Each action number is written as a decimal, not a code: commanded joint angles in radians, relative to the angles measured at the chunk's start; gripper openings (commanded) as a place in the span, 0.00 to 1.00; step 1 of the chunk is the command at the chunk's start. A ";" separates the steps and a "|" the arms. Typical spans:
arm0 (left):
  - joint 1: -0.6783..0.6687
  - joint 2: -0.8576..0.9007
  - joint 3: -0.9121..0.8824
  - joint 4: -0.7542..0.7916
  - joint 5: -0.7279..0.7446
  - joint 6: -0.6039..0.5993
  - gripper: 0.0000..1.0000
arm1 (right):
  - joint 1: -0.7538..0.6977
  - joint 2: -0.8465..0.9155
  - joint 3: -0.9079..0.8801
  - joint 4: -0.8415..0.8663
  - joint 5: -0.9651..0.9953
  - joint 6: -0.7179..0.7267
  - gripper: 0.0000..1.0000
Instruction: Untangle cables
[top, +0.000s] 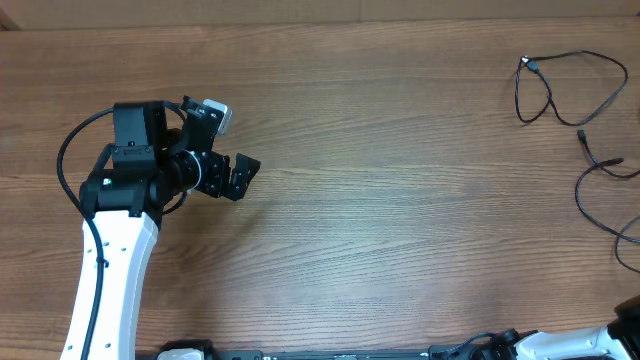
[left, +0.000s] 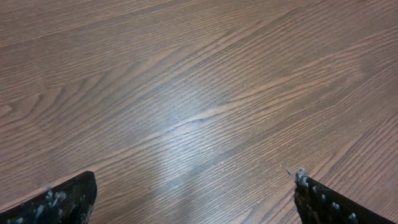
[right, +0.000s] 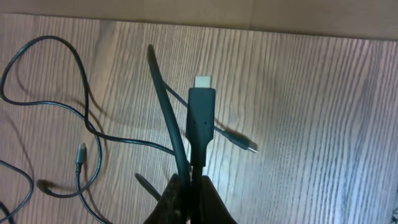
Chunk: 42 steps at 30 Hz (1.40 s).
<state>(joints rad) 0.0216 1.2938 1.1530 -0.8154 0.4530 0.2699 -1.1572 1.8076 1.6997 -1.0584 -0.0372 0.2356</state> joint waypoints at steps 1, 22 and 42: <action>0.002 -0.019 0.021 0.003 0.015 0.022 1.00 | 0.000 -0.004 0.000 0.014 -0.013 0.005 0.04; 0.002 -0.019 0.021 0.003 0.014 0.022 1.00 | 0.013 -0.005 0.000 0.011 -0.483 -0.113 1.00; 0.002 -0.019 0.021 0.003 0.014 0.022 1.00 | 0.610 -0.005 0.002 -0.142 -0.428 -0.162 1.00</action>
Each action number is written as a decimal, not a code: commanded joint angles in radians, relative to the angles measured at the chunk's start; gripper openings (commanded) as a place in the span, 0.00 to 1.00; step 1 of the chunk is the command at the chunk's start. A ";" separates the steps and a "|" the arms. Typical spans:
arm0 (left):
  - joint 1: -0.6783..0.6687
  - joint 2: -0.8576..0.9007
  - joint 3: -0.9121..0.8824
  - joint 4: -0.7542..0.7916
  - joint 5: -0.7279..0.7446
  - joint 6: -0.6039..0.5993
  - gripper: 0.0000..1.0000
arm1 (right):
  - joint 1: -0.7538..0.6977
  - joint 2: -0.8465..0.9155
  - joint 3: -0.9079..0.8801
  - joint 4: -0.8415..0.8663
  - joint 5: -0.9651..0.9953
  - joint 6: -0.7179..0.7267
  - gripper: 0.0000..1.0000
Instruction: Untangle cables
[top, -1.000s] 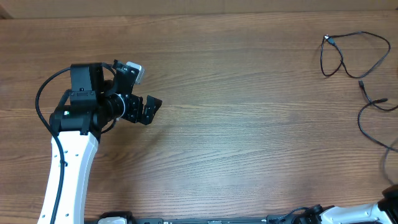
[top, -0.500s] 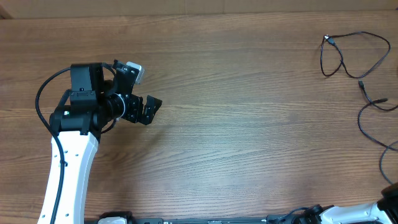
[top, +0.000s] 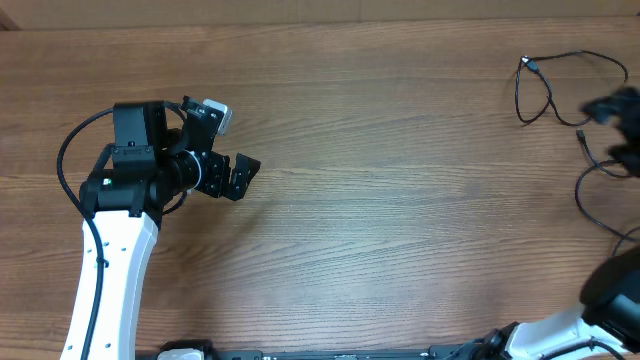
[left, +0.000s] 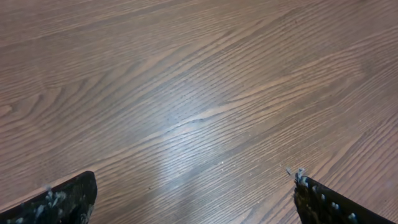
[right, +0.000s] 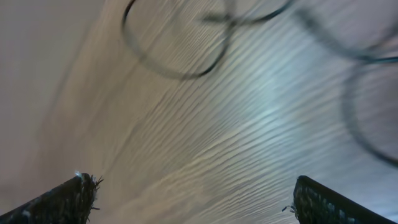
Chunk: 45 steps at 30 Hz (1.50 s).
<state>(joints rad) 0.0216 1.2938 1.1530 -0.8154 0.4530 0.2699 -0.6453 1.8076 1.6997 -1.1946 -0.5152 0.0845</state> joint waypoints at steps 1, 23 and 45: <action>0.002 -0.019 0.021 0.003 0.014 0.022 1.00 | 0.138 -0.005 0.002 -0.006 0.063 -0.011 1.00; 0.002 -0.019 0.021 0.003 0.014 0.022 1.00 | 0.751 -0.005 0.002 0.023 0.238 -0.011 1.00; 0.002 -0.019 0.021 0.003 0.015 0.022 1.00 | 0.756 -0.005 0.002 0.024 0.238 -0.011 1.00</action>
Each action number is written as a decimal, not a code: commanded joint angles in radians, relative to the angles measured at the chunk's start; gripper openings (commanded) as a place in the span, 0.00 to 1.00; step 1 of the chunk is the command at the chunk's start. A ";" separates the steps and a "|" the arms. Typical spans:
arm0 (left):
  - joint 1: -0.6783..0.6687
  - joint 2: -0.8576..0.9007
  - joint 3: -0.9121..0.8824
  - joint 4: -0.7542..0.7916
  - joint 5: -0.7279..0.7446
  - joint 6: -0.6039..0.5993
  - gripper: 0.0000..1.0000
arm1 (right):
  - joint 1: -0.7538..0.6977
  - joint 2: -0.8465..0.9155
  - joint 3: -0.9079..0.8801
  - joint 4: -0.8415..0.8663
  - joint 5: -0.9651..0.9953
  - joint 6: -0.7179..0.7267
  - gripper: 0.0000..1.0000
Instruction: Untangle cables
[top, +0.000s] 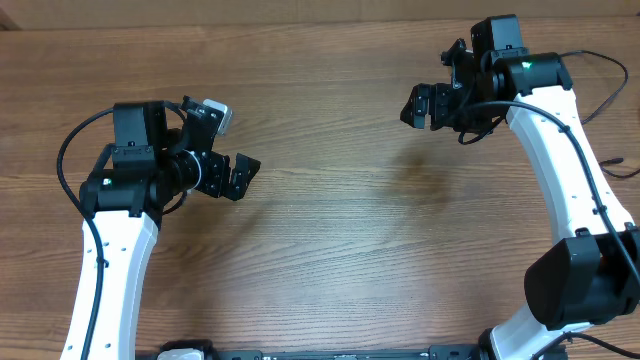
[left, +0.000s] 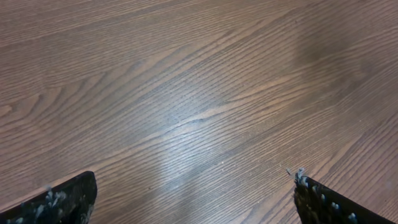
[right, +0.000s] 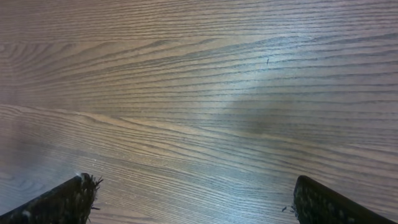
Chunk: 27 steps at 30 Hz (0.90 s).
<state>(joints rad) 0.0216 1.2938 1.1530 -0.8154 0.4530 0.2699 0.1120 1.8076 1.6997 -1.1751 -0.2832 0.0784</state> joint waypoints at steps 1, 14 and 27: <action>0.002 -0.019 0.021 0.003 0.015 0.022 0.99 | -0.001 -0.005 0.002 0.004 0.006 -0.005 1.00; 0.002 -0.019 0.021 0.003 0.014 0.022 1.00 | -0.001 -0.005 0.002 0.004 0.006 -0.005 1.00; 0.000 -0.042 0.020 -0.101 0.003 0.014 1.00 | -0.001 -0.005 0.002 0.004 0.006 -0.005 1.00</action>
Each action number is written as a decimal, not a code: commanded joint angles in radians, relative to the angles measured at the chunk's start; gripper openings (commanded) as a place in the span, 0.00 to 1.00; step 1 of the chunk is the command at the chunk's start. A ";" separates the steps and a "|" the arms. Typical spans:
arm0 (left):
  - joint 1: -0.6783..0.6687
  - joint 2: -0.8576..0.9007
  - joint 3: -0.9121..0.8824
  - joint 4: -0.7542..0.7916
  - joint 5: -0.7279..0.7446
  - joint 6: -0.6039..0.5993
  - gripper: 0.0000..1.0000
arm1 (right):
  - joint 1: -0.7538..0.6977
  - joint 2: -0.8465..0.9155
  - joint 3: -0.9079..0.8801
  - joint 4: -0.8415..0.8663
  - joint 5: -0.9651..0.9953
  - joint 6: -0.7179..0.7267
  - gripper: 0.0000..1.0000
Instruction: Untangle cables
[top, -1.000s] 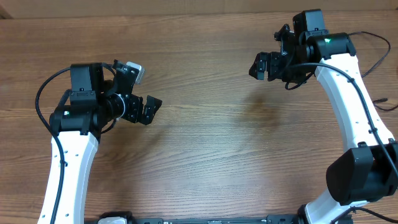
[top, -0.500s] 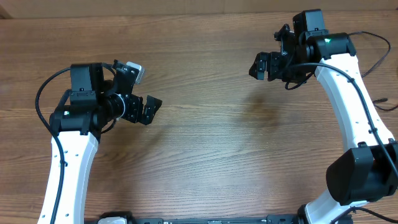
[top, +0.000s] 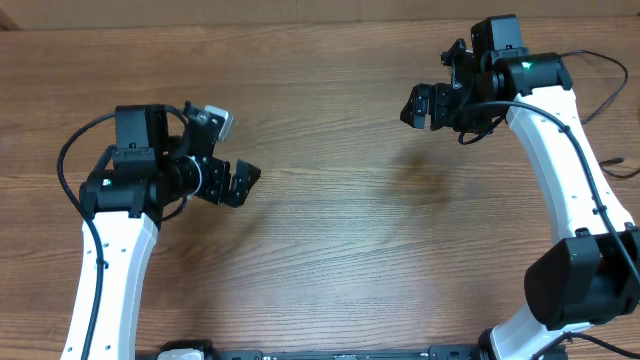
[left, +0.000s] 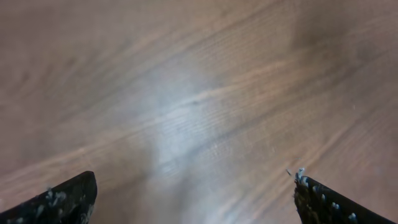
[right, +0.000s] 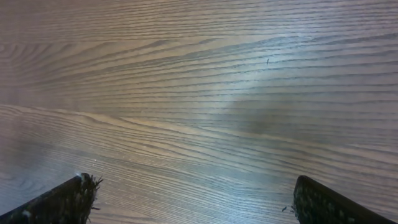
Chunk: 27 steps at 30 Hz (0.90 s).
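Note:
Thin black cables (top: 605, 57) lie at the table's far right edge, partly hidden behind my right arm; another stretch (top: 620, 172) shows lower down. My right gripper (top: 425, 108) hangs open left of them over bare wood, and its wrist view (right: 196, 186) shows only table between the fingers. At the left side, my left gripper (top: 238, 183) is open too, far from the cables. The left wrist view is blurred, with that gripper (left: 196, 186) holding nothing.
The wooden table (top: 340, 240) stretches between the two arms. Its far edge (top: 300, 22) runs along the top of the overhead view.
My left gripper has shifted slightly toward the near side, and its wrist view has gone blurred. The right arm has not moved.
My right gripper was shut on a black cable's plug above the cables at the far right. Then it was open with nothing in it, near the table's right edge. Later it stood open over bare wood left of the cables, where it remains.

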<state>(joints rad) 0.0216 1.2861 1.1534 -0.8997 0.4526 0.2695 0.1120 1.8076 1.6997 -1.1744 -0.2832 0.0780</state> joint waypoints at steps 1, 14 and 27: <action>0.000 -0.043 0.020 -0.042 -0.008 0.014 1.00 | -0.001 -0.005 0.002 0.003 0.006 -0.004 1.00; 0.000 -0.277 -0.230 0.084 -0.017 -0.090 1.00 | -0.001 -0.005 0.002 0.003 0.006 -0.004 1.00; -0.001 -0.605 -0.715 0.506 -0.014 -0.341 0.99 | -0.001 -0.005 0.002 0.003 0.006 -0.004 1.00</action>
<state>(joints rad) 0.0216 0.7296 0.5072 -0.4320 0.4377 0.0238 0.1120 1.8076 1.6997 -1.1740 -0.2810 0.0776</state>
